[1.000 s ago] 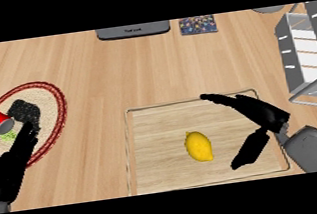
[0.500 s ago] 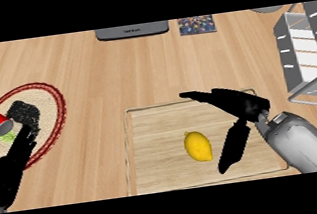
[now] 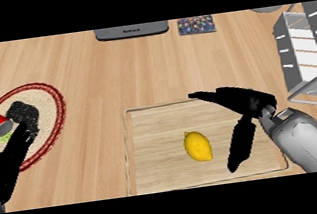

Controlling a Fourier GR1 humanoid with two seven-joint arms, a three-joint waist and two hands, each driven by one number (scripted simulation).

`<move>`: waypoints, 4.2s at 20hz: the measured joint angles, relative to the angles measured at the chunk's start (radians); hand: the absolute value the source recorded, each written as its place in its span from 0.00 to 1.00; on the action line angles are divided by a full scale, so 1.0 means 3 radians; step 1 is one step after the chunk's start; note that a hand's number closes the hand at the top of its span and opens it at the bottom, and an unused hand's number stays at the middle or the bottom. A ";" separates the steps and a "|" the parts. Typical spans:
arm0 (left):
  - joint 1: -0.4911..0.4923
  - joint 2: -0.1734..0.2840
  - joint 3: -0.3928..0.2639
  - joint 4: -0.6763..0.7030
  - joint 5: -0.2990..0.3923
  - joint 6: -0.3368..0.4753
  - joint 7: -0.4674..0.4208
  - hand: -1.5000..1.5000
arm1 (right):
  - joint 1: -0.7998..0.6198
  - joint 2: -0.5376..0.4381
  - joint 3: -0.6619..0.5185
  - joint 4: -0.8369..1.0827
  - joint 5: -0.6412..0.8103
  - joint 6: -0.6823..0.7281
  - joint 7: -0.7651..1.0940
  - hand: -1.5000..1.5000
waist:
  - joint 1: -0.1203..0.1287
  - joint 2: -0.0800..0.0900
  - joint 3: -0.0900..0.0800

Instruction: Pick the lemon from the tray and place it in the tiered basket

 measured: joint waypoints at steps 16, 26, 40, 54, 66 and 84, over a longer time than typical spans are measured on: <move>0.0025 -0.0270 0.0273 0.0009 -0.0335 -0.0233 0.0008 0.50 | 0.0280 0.0275 -0.0498 0.0306 0.0434 0.0492 -0.0366 0.00 | 0.0005 0.0002 0.0001; 0.0041 -0.0392 0.0453 -0.0149 -0.0482 -0.0331 0.0152 0.50 | 0.0406 0.0592 -0.0486 0.0510 0.0975 0.0406 -0.0771 0.00 | 0.0005 0.0002 0.0002; 0.0045 -0.0550 0.0626 -0.0059 -0.0700 -0.0490 0.0054 0.50 | 0.0425 0.0904 -0.0506 0.0784 0.1485 0.0294 -0.0984 0.00 | -0.0017 -0.0036 -0.0029; 0.0061 -0.0590 0.0684 -0.0127 -0.0719 -0.0552 0.0110 0.50 | 0.0580 0.1004 -0.0369 0.0815 0.1805 -0.0062 -0.1614 1.00 | -0.0020 -0.0053 -0.0041; 0.0056 -0.0587 0.0755 -0.0085 -0.0756 -0.0590 0.0114 0.50 | 0.0581 0.1203 -0.0322 0.0455 0.2516 -0.1070 -0.0826 1.00 | -0.0022 -0.0037 -0.0010; 0.0087 -0.0630 0.0772 -0.0230 -0.0749 -0.0581 0.0214 0.50 | 0.0229 0.1222 0.0210 -0.1398 0.4603 -0.1483 0.1197 1.00 | -0.0033 -0.0021 -0.0002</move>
